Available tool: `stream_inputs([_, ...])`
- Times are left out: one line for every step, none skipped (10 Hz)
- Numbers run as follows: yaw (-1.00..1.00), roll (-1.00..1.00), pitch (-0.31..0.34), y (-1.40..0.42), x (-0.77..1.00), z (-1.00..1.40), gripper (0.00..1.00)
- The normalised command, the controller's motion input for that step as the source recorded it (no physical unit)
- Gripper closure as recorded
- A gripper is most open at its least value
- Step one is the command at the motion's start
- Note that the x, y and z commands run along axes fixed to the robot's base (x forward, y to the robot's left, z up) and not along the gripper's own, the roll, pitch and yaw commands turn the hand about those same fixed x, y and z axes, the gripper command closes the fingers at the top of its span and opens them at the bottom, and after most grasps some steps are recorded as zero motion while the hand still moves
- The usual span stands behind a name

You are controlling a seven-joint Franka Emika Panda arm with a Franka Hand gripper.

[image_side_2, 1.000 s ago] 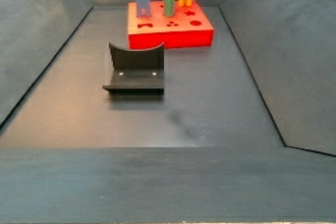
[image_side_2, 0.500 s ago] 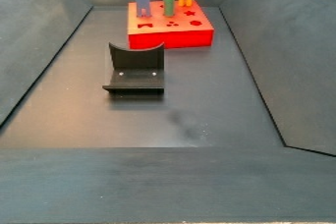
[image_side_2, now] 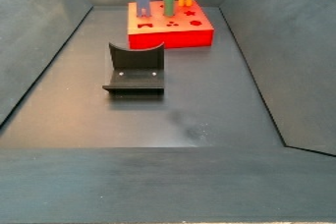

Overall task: Pick up the star object. Move up. Place the star object on the fixture. Regrasp the star object. Move to above the board. Insert the star object.
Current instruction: Insert the star object.

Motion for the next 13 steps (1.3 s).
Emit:
stream_inputs([-0.87, -0.08, 0.0, -0.05, -0.09, -0.7, 1.0])
stream_inputs([-0.88, -0.06, -0.013, -0.07, -0.09, -0.66, 1.0])
stream_inputs([-0.86, -0.1, -0.041, -0.09, -0.06, -0.57, 1.0])
stream_inputs([-0.79, -0.04, -0.033, -0.16, -0.07, -0.52, 1.0])
stream_inputs([-0.3, 0.0, 0.0, -0.07, -0.16, -0.3, 1.0])
stream_inputs([-0.03, 0.02, 0.0, 0.0, -0.01, 0.0, 1.0])
stream_inputs([0.0, 0.0, -0.024, -0.15, 0.05, -0.2, 1.0])
stream_inputs([-0.23, 0.07, 0.0, -0.18, 0.02, -0.57, 1.0])
stream_inputs([-0.56, 0.03, -0.004, -0.17, 0.16, -0.78, 1.0])
stream_inputs([-0.63, 0.0, -0.014, -0.14, 0.09, -0.83, 1.0])
stream_inputs([-0.49, -0.01, 0.0, 0.0, 0.05, -0.76, 1.0])
stream_inputs([-0.31, -0.2, -0.083, 0.08, 0.0, -0.27, 1.0])
stream_inputs([0.0, 0.01, -0.049, -0.04, 0.0, -0.3, 1.0])
